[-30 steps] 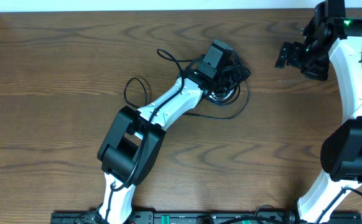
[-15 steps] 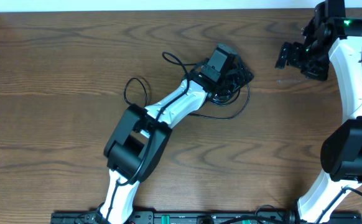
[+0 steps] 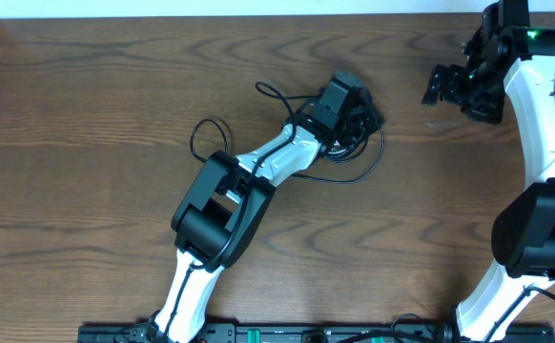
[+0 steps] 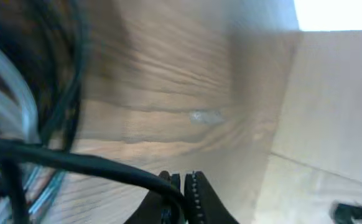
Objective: Untangle cables
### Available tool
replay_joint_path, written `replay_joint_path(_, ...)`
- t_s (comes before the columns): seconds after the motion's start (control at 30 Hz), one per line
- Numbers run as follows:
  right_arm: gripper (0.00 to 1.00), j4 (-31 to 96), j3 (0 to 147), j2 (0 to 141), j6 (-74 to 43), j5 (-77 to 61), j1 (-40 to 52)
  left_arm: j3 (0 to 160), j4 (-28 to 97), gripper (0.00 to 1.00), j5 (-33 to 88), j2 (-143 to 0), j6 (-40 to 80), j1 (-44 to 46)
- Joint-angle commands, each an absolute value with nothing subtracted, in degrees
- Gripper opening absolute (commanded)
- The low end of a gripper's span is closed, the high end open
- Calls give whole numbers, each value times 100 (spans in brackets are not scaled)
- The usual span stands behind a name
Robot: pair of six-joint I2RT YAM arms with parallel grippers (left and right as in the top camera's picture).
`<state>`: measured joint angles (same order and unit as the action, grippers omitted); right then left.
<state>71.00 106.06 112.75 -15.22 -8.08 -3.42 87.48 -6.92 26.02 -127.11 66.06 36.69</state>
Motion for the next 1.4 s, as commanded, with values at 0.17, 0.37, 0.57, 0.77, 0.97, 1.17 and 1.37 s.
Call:
replay_joint_path(0.17,93,7116,10696,11155,-1448,-792,-331,8827,-548,7,4309,-12361,5439,3391)
replay_joint_path(0.37,90,7085,10696,11155,-1308,-1037,-257,8827,1597,7,4589,-11496,3815,3131)
replay_joint_path(0.57,88,6936,10683,11155,-1146,-1420,32,8827,3420,7,4436,-10508,2521,2801)
replay_joint_path(0.77,82,6700,10678,11166,-1105,-1632,497,8827,4499,7,4440,-9931,1955,2410)
replay_joint_path(0.97,72,6576,10678,11166,-854,-2008,893,8827,4836,7,4438,-9745,1695,2226)
replay_joint_path(1.17,65,6552,10634,11166,-683,-2447,1291,8827,4818,7,4434,-9719,1695,2191)
replay_joint_path(1.37,65,6501,10398,11168,-926,-2591,1551,8827,4722,7,4434,-9719,1706,2112)
